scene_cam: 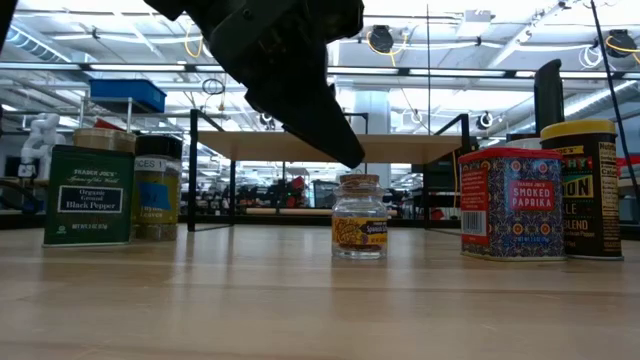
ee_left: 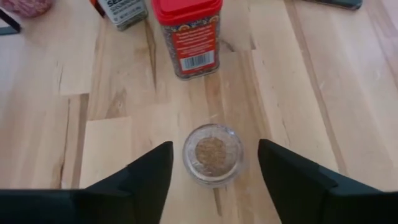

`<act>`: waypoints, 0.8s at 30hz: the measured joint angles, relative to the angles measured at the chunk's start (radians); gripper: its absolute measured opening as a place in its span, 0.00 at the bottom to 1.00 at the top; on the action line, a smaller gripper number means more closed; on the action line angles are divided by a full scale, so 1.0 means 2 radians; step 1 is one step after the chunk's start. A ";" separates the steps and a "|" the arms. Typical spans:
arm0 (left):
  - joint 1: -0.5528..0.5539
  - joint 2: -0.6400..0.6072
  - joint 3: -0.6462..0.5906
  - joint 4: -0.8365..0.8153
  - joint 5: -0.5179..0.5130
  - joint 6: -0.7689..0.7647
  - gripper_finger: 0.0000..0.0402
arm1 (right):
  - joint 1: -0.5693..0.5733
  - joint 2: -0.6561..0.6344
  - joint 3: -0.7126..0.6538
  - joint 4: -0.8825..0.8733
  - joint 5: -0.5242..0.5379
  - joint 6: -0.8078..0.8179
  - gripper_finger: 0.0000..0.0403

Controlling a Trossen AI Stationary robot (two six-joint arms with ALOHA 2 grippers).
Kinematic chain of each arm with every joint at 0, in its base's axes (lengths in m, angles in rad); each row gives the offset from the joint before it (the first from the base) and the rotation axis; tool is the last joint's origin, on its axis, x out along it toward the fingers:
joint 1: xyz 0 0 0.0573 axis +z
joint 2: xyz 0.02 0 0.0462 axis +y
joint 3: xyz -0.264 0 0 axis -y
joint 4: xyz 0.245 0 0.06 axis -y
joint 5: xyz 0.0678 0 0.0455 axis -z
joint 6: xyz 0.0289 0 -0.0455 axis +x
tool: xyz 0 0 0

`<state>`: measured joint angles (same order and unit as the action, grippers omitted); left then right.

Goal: Shelf spices
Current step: Put the transparent spice bottle into the center of the table

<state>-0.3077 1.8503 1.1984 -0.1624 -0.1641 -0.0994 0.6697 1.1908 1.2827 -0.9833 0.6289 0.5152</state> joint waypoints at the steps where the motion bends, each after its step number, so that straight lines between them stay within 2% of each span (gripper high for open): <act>1: 0.000 0.000 0.000 0.001 0.000 0.000 0.64 | 0.000 0.000 0.000 0.000 0.000 0.000 0.64; 7: 0.000 0.000 0.000 0.002 0.002 0.002 0.73 | 0.000 0.000 0.000 0.000 0.000 0.000 0.64; 14: 0.001 0.024 -0.001 0.014 0.027 0.014 0.73 | 0.000 0.000 0.000 0.000 -0.001 -0.001 0.64; 24: 0.007 0.026 -0.001 0.030 0.026 0.017 0.73 | 0.000 0.000 0.000 0.000 -0.001 -0.001 0.64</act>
<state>-0.2941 1.9030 1.1969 -0.1027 -0.1116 -0.0650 0.6697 1.1912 1.2823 -0.9833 0.6274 0.5125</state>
